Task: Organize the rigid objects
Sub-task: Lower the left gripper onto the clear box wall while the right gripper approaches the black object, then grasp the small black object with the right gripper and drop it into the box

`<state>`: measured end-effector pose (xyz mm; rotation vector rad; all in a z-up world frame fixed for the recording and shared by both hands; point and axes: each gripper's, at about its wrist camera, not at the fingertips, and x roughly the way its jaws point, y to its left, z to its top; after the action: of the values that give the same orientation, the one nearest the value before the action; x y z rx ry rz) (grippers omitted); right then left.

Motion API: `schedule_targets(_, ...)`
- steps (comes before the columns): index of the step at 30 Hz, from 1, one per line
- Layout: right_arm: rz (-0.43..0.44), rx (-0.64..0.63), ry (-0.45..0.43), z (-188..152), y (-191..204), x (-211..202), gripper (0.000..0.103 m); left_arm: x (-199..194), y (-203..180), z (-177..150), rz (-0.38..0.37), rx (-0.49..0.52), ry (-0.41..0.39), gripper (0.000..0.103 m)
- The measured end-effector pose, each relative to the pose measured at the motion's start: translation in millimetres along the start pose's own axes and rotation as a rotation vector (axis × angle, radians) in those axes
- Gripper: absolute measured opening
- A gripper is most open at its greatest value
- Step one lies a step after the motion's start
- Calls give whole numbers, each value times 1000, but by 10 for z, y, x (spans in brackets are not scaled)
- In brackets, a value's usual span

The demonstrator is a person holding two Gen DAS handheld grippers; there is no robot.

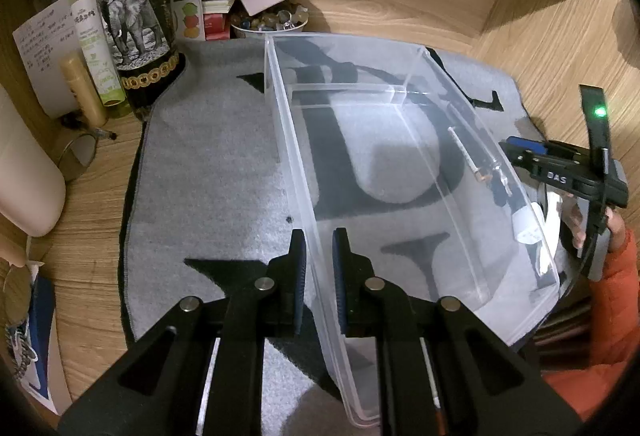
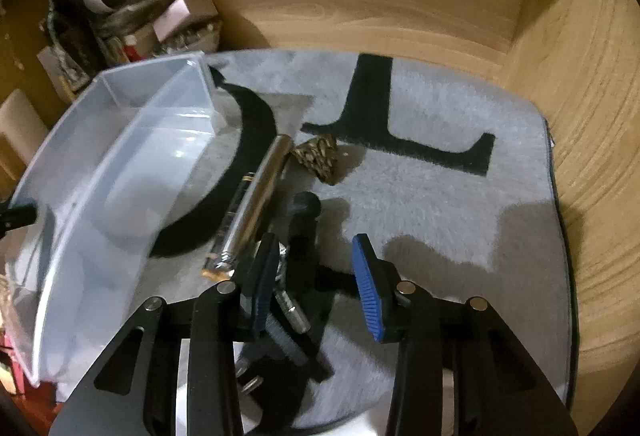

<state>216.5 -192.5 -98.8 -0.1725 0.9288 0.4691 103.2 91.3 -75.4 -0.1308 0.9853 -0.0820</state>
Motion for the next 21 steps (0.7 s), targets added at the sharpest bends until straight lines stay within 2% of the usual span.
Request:
schedule_targets(9,69,21,34,70,-23,179,29,-12,2,-15,-1,-2,-12,13)
schedule_targets(15,82,-4,52,66,31,175,29,-19,-11,-23,10,7,-18,13)
schedule_targets(17,93,-12,48,26,36,140,21,-15,-12,-28,10,5,-19,13)
schedule_targets(21,91,-18,26,-18,51,91,13,-11,-12,-25,10,4,-22,13)
